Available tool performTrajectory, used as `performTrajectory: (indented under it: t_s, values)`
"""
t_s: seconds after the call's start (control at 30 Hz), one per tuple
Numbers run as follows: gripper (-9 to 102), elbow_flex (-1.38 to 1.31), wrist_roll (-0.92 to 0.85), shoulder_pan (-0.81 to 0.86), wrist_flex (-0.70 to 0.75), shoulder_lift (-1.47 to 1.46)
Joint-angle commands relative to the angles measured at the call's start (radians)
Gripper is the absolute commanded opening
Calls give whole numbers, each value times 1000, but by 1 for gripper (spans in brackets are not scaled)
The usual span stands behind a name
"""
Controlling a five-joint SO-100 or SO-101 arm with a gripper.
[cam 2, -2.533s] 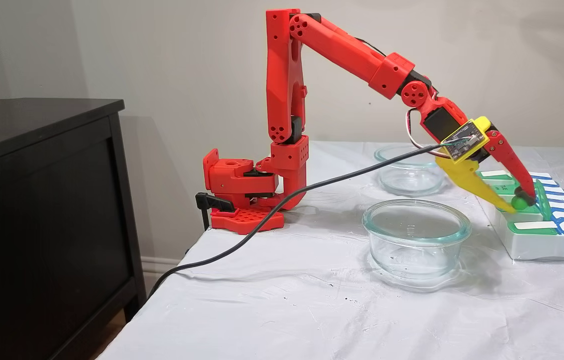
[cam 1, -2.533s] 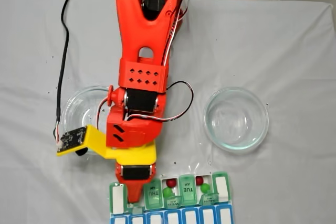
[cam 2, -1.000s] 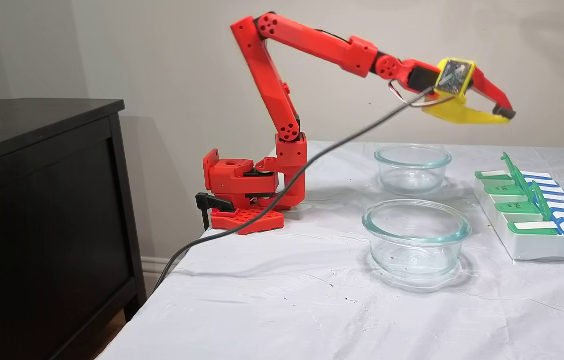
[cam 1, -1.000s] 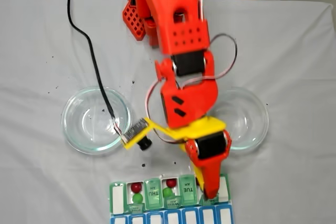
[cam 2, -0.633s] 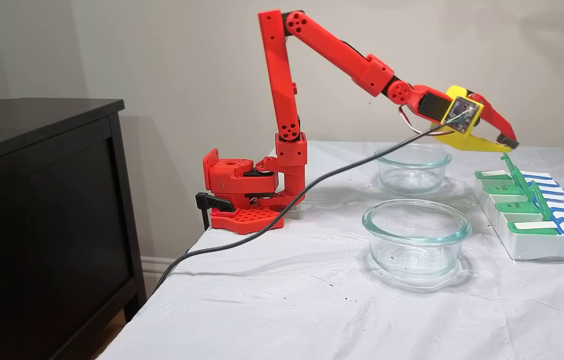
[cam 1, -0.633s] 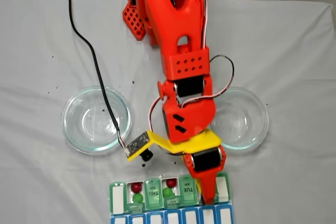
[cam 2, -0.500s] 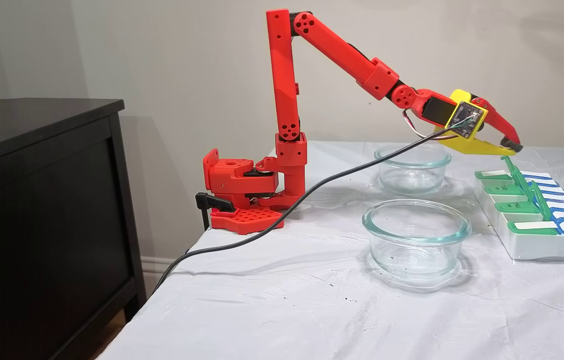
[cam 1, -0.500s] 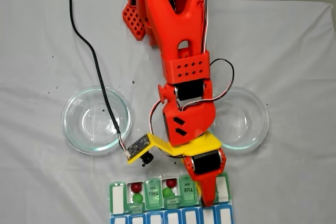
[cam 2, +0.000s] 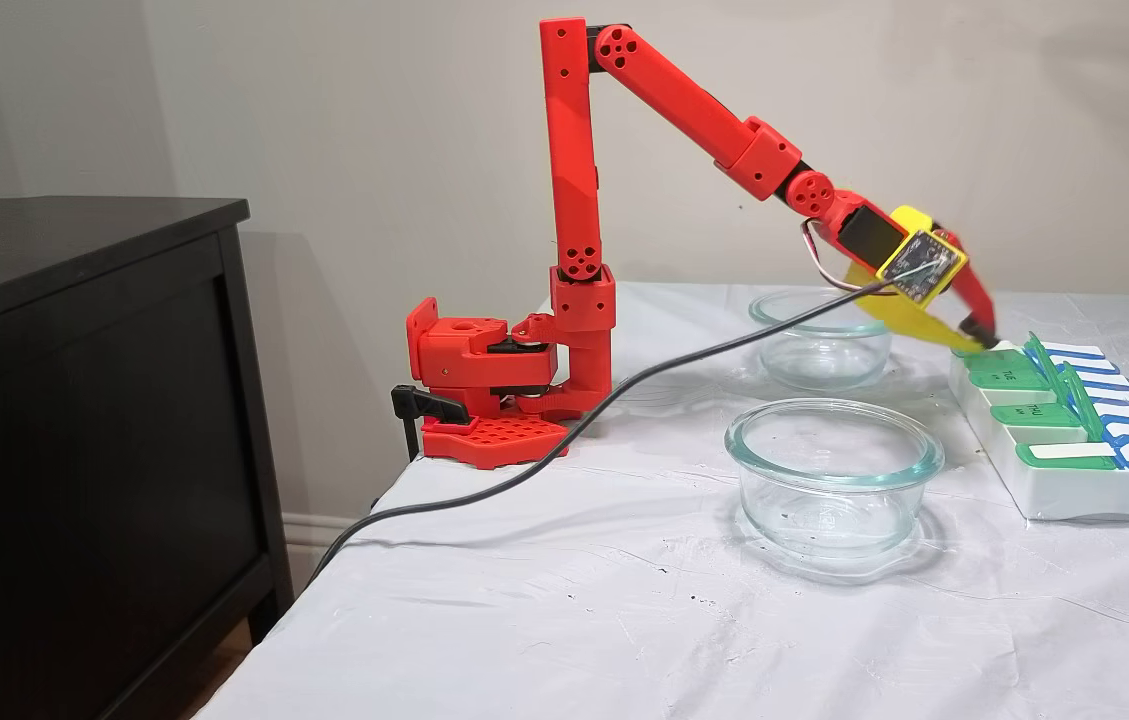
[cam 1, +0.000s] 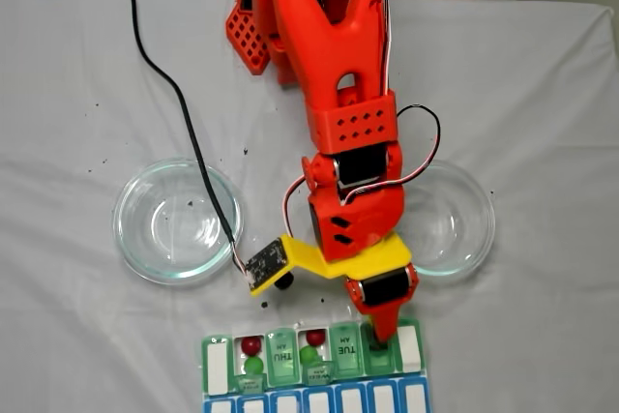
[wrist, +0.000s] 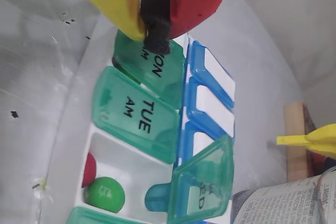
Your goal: Sort medicines into box.
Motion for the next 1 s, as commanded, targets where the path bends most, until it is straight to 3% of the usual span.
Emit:
performTrajectory:
  t_s: [0.0,0.2,0.63,0.8,0.97]
  values:
    - [0,-92,12,9,106,86]
    - [0,-135,55,28,204,49]
    - [0,-94,-34,-35,288,28]
    - [0,-103,-81,3,253,183]
    - [0,-103,-149,78,104,308]
